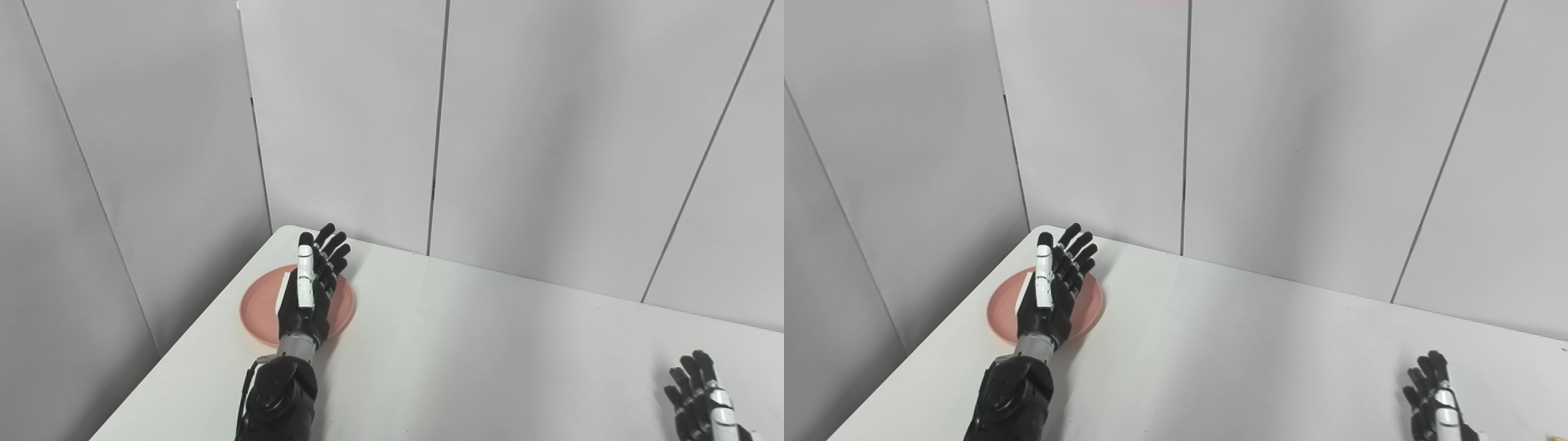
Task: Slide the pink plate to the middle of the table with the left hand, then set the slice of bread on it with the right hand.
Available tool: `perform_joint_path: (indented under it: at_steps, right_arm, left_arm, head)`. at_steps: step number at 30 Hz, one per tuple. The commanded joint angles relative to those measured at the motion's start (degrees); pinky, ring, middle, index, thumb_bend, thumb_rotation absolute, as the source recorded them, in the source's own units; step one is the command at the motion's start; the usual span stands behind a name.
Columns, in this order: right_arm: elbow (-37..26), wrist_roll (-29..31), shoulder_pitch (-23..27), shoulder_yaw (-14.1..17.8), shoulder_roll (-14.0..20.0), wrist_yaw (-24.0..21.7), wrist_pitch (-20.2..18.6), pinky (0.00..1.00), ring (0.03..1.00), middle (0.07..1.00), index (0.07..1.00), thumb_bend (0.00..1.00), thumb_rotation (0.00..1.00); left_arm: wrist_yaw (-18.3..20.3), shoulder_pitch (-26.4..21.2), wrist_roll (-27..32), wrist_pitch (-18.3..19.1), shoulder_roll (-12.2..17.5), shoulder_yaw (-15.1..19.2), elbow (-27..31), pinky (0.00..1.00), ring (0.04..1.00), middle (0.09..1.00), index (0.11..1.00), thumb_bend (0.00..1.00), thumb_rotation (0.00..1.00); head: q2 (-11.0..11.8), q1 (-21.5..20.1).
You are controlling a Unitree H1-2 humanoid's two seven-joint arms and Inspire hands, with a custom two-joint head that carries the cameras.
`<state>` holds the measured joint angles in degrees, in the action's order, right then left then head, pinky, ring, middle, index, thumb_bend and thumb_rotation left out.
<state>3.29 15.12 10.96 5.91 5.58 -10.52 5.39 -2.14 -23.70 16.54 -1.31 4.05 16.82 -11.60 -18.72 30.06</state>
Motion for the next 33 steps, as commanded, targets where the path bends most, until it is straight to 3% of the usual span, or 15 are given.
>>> perform_joint_path:
  at_steps: [1,4,8,21,33]
  right_arm:
    - [-1.7,0.8,1.1,0.1,-0.4,0.0,1.4,1.00,0.990,0.989,0.996,0.63,0.95]
    - [-1.5,0.7,1.4,0.1,-0.5,0.2,1.6,1.00,0.985,0.987,0.997,0.63,0.95]
    - [-1.4,0.7,1.4,0.0,-0.5,0.1,1.6,1.00,0.980,0.986,0.995,0.60,0.96]
    - [-2.3,0.7,1.4,-0.3,-0.8,0.2,1.6,1.00,0.978,0.984,0.988,0.63,0.95]
    - [-3.5,0.7,1.0,-0.5,-1.1,0.5,0.8,1.00,0.979,0.977,0.981,0.64,0.94]
  left_arm:
    - [0.0,-2.6,-0.2,-2.4,2.0,0.5,0.4,0.99,0.904,0.884,0.892,0.64,1.00]
    - [-1.0,-2.6,-0.4,-2.8,3.6,1.7,-0.6,1.00,0.900,0.886,0.876,0.63,1.00]
    - [-2.3,-2.8,-0.5,-2.8,5.3,3.3,-1.8,0.92,0.861,0.864,0.860,0.64,1.00]
    - [-1.5,-4.9,1.4,-4.8,12.5,7.7,-9.5,0.86,0.868,0.867,0.852,0.68,0.99]
    - [-0.4,-6.5,-0.2,-8.3,18.5,6.6,-18.3,0.80,0.831,0.852,0.836,0.69,0.99]
  head:
    - [-0.1,0.0]
    - [-0.2,0.0]
    - [0.0,0.5]
    - [0.5,0.8]
    - [0.3,0.9]
